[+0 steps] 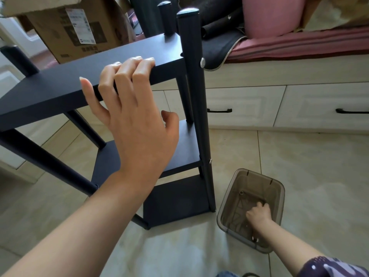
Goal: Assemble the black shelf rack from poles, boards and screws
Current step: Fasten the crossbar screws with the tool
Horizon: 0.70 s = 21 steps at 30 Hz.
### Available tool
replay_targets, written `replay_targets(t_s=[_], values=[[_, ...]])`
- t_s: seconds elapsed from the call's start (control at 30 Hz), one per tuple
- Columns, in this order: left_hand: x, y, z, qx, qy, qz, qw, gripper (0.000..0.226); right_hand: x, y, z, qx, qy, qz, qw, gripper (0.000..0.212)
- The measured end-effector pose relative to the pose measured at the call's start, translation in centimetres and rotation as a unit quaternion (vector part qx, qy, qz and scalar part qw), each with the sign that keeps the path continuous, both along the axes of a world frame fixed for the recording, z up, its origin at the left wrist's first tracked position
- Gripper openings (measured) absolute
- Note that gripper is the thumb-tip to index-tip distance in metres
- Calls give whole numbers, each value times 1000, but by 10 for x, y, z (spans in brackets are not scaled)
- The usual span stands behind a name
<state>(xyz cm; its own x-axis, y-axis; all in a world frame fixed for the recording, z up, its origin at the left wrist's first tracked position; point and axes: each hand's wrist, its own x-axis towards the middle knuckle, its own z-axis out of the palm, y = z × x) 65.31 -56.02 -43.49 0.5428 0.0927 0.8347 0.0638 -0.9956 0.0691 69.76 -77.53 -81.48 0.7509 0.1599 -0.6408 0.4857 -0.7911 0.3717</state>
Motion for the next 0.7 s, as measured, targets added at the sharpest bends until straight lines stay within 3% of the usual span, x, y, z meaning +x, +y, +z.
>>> replay_targets(t_s=[0.3, 0.43, 0.57, 0.7], values=[[-1, 1, 1, -20, 1, -11, 1000, 60, 15, -11, 56, 129, 123, -100, 979, 35], [-1, 5, 1, -37, -2, -37, 999, 47, 1, -20, 88, 165, 99, -87, 977, 28], [-1, 5, 5, -68, -11, -63, 996, 40, -13, -27, 123, 260, 52, -105, 959, 19], [-2, 8, 5, -72, -2, -82, 994, 43, -20, -20, 177, 352, 10, -89, 932, 27]])
